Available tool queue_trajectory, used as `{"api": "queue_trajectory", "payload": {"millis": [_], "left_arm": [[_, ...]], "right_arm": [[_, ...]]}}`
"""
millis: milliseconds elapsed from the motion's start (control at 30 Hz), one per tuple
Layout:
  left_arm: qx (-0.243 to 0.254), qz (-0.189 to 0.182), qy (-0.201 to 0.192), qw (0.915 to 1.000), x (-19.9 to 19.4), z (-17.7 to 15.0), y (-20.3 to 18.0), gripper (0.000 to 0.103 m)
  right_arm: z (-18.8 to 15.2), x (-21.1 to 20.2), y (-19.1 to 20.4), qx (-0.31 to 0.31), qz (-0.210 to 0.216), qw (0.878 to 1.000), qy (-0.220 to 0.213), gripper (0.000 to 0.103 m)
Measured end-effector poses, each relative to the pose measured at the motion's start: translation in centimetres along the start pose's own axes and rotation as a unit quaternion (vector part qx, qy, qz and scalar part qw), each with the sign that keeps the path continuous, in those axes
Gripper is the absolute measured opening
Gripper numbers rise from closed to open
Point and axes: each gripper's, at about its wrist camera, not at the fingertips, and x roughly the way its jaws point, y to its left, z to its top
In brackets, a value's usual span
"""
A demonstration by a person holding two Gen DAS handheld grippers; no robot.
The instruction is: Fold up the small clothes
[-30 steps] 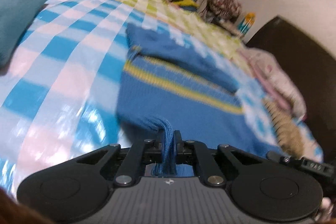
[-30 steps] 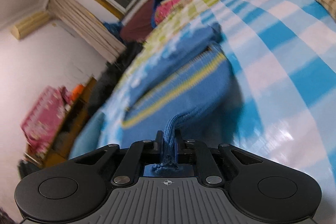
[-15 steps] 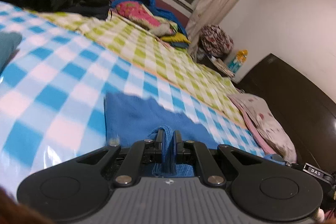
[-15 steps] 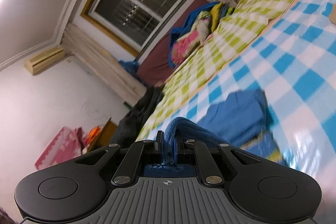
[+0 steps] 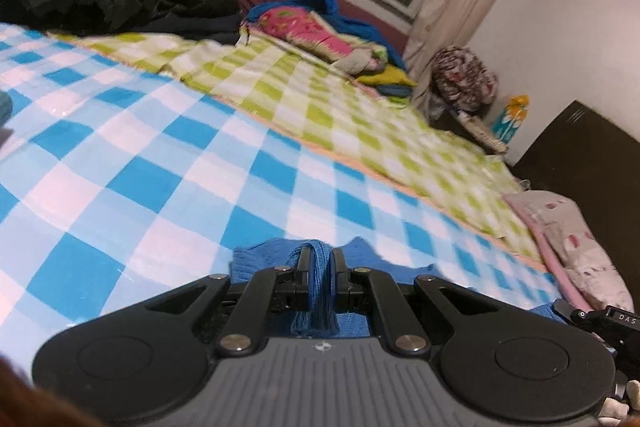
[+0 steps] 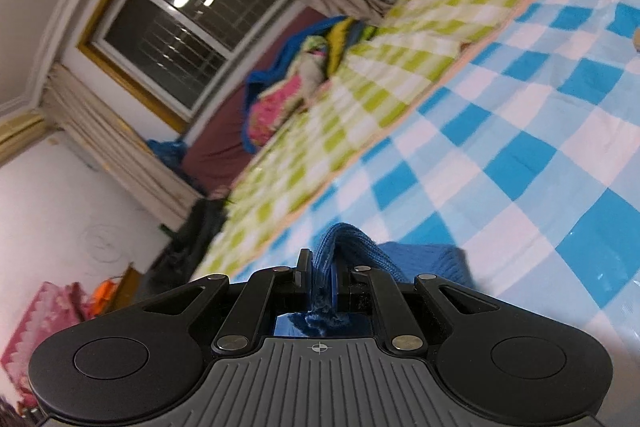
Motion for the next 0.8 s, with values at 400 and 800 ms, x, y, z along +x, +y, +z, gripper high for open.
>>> {"api": "queue_trajectory", "payload": {"millis": [400, 800], "left_arm": [[-0.003, 0.037, 0.01, 0.9993, 2.1, -0.1, 0.8, 0.014], [-0.015, 0.07, 0.001, 0.9974, 0.8, -0.2, 1.5, 0.023]], "right_arm": [[-0.2, 2.7, -1.0, 0.011, -0.032, 0.999, 0.034, 0.015], [-0.3, 0.5, 0.5, -0.051, -0.05, 0.997, 0.011, 0.037]]}}
